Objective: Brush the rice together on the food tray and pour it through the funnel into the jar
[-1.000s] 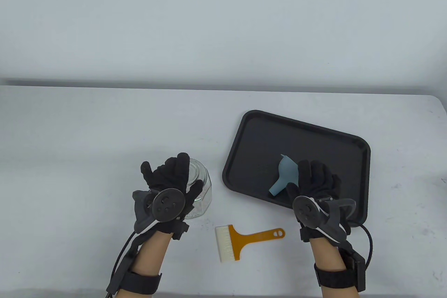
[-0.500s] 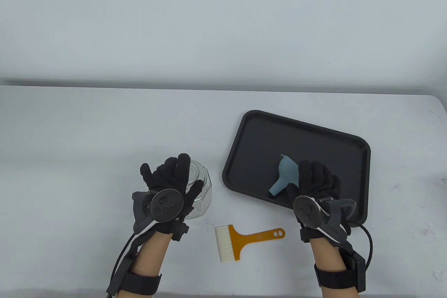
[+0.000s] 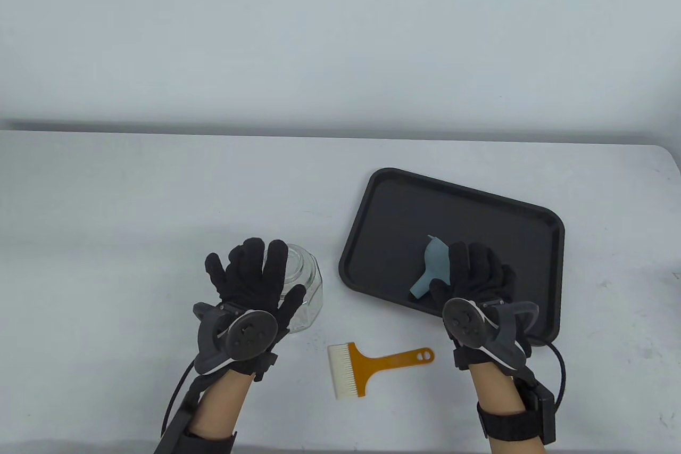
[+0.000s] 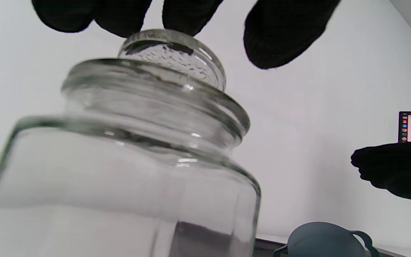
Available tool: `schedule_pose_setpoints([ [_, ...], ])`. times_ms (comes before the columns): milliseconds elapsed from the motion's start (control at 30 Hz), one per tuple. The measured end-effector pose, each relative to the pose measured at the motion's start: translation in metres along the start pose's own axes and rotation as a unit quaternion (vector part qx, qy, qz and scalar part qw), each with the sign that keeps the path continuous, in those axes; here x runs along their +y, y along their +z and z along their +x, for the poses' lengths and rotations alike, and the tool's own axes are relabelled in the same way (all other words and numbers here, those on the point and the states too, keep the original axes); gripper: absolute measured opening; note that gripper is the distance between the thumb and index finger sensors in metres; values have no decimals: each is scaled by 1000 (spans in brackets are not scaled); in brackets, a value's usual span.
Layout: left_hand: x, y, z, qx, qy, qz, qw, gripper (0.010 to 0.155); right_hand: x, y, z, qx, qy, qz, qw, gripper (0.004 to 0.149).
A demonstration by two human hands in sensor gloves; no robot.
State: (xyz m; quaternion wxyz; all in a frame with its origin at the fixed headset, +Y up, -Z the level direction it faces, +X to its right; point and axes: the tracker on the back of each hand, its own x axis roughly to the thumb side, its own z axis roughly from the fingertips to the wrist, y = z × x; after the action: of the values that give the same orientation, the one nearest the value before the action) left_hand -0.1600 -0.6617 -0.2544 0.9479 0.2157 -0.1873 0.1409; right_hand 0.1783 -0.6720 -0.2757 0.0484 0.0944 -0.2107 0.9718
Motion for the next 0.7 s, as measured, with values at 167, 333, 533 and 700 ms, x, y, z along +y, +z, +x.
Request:
schedule_pose_setpoints([
  [167, 4, 5, 16, -30, -15, -3, 999, 83, -13, 6, 20, -50, 16, 0, 999, 76],
  [333, 4, 11, 36, -64, -30, -8, 997, 85, -14, 20, 31, -99, 9, 13, 995, 80],
  [533, -5, 19, 50, -87, -58, -37, 994, 87, -2, 32, 28, -124, 11, 31, 992, 84],
  [700, -10, 21, 48, -78, -55, -55, 994, 87, 1, 34, 23, -119, 16, 37, 992, 84],
])
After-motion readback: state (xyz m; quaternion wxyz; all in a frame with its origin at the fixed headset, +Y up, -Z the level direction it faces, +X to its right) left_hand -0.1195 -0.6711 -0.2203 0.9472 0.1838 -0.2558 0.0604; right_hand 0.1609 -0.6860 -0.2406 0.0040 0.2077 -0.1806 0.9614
